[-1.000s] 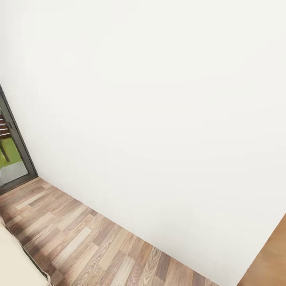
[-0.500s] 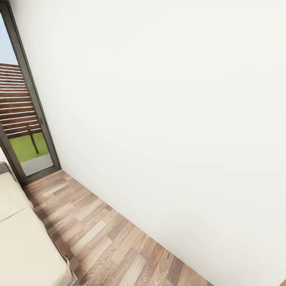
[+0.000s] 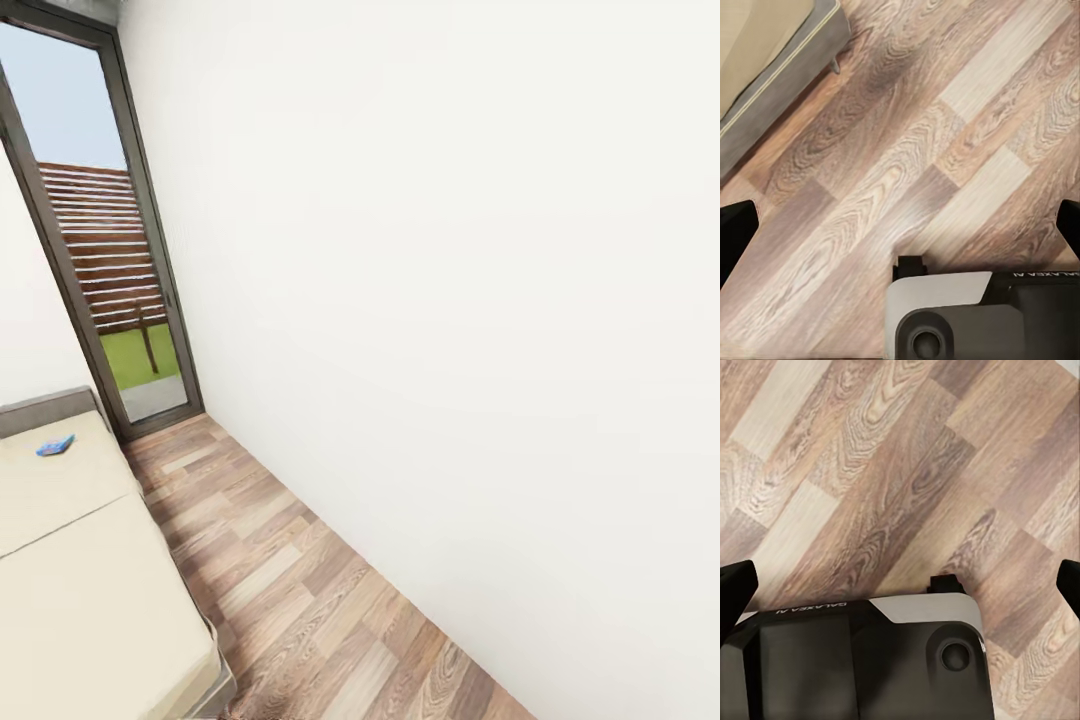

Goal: Put all the toys in the child's room - the three board games (two on the bed and one on the table), the two jigsaw puzzles on the table, and the tennis ball on the table - inside the toy box on the table in the child's room.

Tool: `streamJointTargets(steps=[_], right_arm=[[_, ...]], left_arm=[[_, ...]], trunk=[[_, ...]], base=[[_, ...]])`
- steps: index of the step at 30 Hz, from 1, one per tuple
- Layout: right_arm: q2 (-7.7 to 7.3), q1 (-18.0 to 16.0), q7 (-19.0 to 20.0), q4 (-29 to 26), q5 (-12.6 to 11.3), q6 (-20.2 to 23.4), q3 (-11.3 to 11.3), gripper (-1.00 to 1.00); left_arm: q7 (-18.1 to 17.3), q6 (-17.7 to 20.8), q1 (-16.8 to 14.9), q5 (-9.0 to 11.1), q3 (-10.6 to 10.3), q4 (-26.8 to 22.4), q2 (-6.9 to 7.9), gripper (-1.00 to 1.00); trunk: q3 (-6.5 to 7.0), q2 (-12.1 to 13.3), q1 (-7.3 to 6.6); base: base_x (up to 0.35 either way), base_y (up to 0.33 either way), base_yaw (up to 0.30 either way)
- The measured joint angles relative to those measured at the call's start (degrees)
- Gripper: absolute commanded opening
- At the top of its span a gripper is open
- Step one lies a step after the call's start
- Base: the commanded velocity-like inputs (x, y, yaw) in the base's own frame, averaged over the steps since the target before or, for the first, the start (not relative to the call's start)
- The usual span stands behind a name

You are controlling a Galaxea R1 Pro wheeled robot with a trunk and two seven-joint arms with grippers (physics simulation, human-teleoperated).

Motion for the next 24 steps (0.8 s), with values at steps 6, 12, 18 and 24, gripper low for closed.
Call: streamJointTargets(steps=[6,12,18,24], right_arm=[[0.0,0.0,-0.01,0.01,0.0,0.0,0.0,1.0],[0.0,0.0,-0.01,0.02,0.0,0.0,-0.01,1.0],[0.0,0.0,0.0,0.02,-0.01,0.0,0.0,1.0],[0.0,0.0,-0.01,0.02,0.02,0.0,-0.01,1.0]], left_arm=[[0.0,0.0,0.0,0.0,0.0,0.0,0.0,1.0],[-0.01,0.0,0.0,0.0,0.0,0.0,0.0,1.0],[0.0,0.0,0.0,0.0,0.0,0.0,0.0,1.0],[-0.01,0.0,0.0,0.0,0.0,0.0,0.0,1.0]], trunk=[[0.0,0.0,0.0],[0.0,0.0,0.0],[0.0,0.0,0.0],[0.0,0.0,0.0]], base=[[0.0,0.0,0.293],[0.0,0.0,0.293],[0.0,0.0,0.293],[0.0,0.0,0.293]])
